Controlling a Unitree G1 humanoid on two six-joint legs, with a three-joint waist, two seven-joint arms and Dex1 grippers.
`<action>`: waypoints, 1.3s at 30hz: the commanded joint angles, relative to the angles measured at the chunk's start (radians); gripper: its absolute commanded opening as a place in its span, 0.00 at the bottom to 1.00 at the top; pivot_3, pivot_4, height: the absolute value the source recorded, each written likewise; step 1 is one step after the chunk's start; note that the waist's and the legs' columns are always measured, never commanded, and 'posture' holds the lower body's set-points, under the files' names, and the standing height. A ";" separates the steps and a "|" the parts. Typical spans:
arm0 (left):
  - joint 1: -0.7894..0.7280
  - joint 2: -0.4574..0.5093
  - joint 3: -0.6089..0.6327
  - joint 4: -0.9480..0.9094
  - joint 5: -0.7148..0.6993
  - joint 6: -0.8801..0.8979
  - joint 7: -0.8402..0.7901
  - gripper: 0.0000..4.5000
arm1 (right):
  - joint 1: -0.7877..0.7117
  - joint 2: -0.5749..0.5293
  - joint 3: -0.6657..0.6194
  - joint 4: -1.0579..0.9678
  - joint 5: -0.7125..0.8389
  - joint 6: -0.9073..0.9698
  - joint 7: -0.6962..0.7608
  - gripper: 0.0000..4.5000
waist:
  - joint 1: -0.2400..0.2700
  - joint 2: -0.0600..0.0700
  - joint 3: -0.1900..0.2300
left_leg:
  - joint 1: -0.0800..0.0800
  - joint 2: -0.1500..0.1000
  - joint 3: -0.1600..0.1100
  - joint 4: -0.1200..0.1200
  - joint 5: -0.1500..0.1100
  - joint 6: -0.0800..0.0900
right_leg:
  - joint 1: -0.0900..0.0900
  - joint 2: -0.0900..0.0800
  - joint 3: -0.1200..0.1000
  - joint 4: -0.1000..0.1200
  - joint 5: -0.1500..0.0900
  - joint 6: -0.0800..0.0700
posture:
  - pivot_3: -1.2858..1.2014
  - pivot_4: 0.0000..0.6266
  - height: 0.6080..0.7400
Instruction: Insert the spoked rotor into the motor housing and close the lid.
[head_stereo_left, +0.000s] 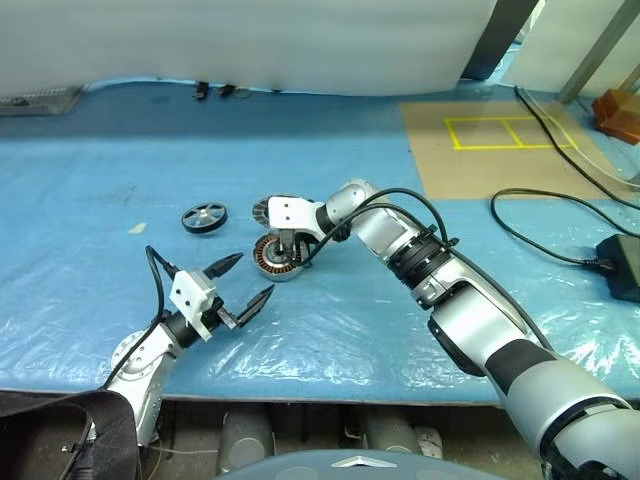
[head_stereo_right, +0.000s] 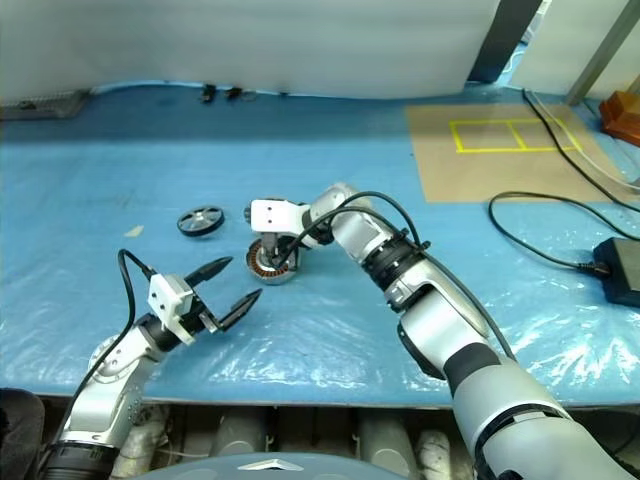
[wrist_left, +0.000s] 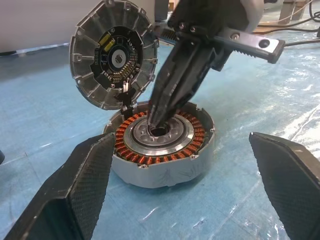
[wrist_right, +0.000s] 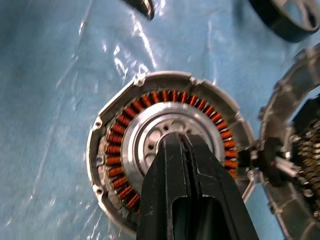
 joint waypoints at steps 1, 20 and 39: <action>0.005 -0.003 0.005 -0.014 0.006 -0.024 0.005 1.00 | -0.040 0.014 0.007 0.008 -0.027 -0.044 0.008 0.00 | 0.000 0.000 0.000 | 0.000 0.000 0.000 0.000 0.000 0.000 | 0.000 0.000 0.000 0.000 0.000 0.000 | 0.52 0.24 1.00; -0.008 -0.021 0.002 0.003 0.015 -0.030 0.004 1.00 | 0.103 0.004 0.085 -0.101 -0.166 -0.260 -0.009 0.00 | 0.002 0.000 0.000 | 0.003 0.000 0.001 0.007 0.000 0.000 | 0.000 0.000 0.002 0.009 0.000 -0.001 | 0.52 0.24 1.00; -0.034 -0.022 -0.003 0.020 0.018 -0.027 0.001 1.00 | 0.057 0.011 -0.088 -0.033 -0.099 -0.200 -0.137 0.00 | 0.001 0.000 0.000 | 0.001 0.000 0.003 0.006 0.000 0.000 | -0.002 0.000 0.002 0.009 -0.001 -0.002 | 0.52 0.24 1.00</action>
